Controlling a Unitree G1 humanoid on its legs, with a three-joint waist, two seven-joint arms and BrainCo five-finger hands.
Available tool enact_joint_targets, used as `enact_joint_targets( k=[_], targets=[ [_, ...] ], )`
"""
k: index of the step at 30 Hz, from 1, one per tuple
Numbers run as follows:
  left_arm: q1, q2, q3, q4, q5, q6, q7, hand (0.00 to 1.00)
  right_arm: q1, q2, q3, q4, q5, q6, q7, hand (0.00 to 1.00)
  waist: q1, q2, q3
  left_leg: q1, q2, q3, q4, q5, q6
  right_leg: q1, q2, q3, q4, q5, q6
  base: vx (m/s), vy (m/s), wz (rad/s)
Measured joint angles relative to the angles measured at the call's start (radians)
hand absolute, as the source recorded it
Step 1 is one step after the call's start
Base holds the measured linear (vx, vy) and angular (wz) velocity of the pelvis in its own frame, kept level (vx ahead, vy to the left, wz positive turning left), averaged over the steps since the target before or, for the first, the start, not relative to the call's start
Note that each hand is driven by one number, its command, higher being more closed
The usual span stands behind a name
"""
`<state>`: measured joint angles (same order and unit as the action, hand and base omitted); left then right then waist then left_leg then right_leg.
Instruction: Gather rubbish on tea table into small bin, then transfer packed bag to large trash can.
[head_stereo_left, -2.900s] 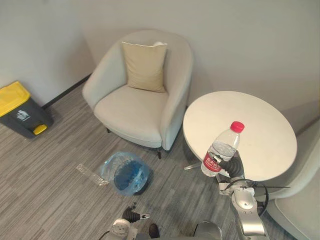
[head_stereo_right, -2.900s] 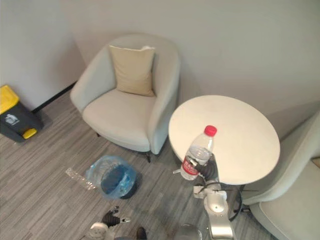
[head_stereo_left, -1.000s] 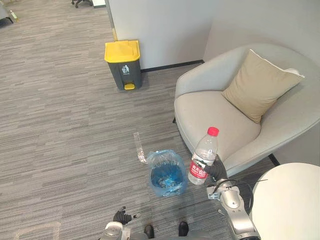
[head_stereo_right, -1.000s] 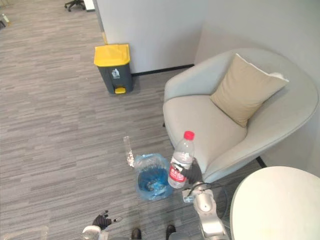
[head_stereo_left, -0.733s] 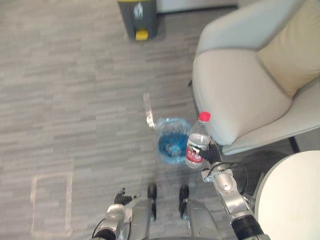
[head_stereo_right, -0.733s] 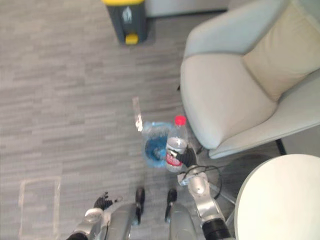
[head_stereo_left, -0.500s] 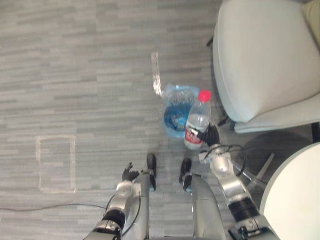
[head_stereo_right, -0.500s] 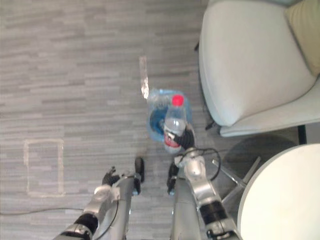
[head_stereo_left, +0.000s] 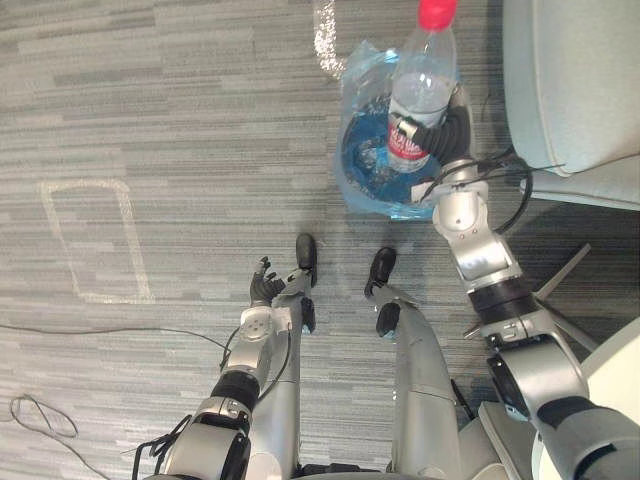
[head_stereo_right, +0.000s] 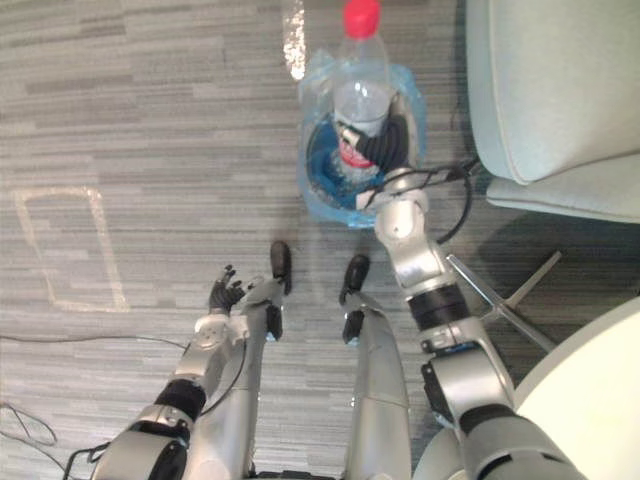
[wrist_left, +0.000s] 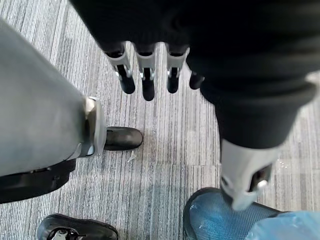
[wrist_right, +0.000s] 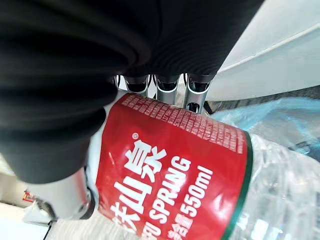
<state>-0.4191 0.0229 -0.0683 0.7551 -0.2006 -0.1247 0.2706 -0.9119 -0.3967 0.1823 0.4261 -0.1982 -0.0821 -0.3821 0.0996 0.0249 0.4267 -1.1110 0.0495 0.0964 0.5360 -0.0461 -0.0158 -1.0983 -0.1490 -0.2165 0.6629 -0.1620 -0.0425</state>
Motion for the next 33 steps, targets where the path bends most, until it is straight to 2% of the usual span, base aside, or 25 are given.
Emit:
enact_joint_targets(
  k=[6, 7, 13, 18, 22, 25, 33],
  targets=[
    [-0.017, 0.001, -0.008, -0.01, -0.019, -0.016, 0.009, 0.0, -0.057, -0.006, -0.001, 0.121, 0.0, 0.011, -0.009, 1.0, 0.01, 0.0, 0.001, -0.088, 0.004, -0.013, 0.075, -0.018, 0.004, -0.07, -0.009, -0.01, 0.064, -0.019, 0.001, -0.01, 0.009, 0.06],
    [-0.018, 0.001, -0.008, -0.016, -0.019, -0.022, 0.01, 0.0, -0.06, -0.006, -0.002, 0.131, 0.0, 0.011, -0.009, 0.0, 0.01, 0.0, 0.001, -0.099, 0.004, -0.016, 0.088, -0.022, 0.005, -0.077, -0.009, -0.011, 0.074, -0.023, 0.004, -0.03, 0.015, 0.04],
    [-0.052, 0.015, -0.008, -0.06, -0.02, -0.045, 0.01, 0.0, -0.093, -0.003, -0.022, 0.221, 0.001, 0.014, -0.008, 0.0, 0.015, -0.001, 0.0, -0.203, 0.008, -0.021, 0.174, -0.032, 0.006, -0.178, -0.017, -0.007, 0.157, -0.038, 0.005, -0.05, 0.007, 0.02],
    [-0.057, 0.036, -0.009, -0.061, -0.02, -0.042, 0.011, 0.0, -0.084, 0.003, -0.023, 0.214, 0.0, 0.014, -0.01, 0.0, 0.013, -0.001, 0.0, -0.218, 0.025, -0.016, 0.222, -0.057, 0.004, -0.192, -0.009, 0.001, 0.186, -0.053, 0.01, -0.07, -0.005, -0.12],
    [-0.057, 0.044, -0.008, -0.074, -0.02, -0.038, 0.011, 0.0, -0.023, 0.004, -0.016, 0.139, -0.007, 0.012, -0.011, 0.0, 0.013, -0.002, -0.001, -0.228, 0.041, -0.006, 0.225, -0.06, 0.005, -0.202, -0.003, -0.001, 0.187, -0.054, 0.008, -0.06, -0.011, -0.02],
    [-0.057, 0.048, -0.008, -0.083, -0.018, -0.038, 0.01, 0.0, 0.013, 0.006, -0.01, 0.118, -0.043, 0.013, -0.011, 0.0, 0.012, -0.002, -0.001, -0.237, 0.052, -0.005, 0.242, -0.058, 0.009, -0.204, 0.006, -0.003, 0.187, -0.045, -0.006, -0.04, -0.004, -0.1],
    [-0.056, 0.053, -0.008, -0.075, -0.017, -0.034, 0.009, 0.0, 0.118, 0.008, 0.019, -0.024, -0.129, 0.011, -0.004, 0.0, 0.006, -0.006, -0.003, -0.219, 0.07, 0.002, 0.237, -0.058, 0.009, -0.186, 0.026, -0.001, 0.165, -0.034, -0.013, -0.03, -0.001, -0.07]
  ],
)
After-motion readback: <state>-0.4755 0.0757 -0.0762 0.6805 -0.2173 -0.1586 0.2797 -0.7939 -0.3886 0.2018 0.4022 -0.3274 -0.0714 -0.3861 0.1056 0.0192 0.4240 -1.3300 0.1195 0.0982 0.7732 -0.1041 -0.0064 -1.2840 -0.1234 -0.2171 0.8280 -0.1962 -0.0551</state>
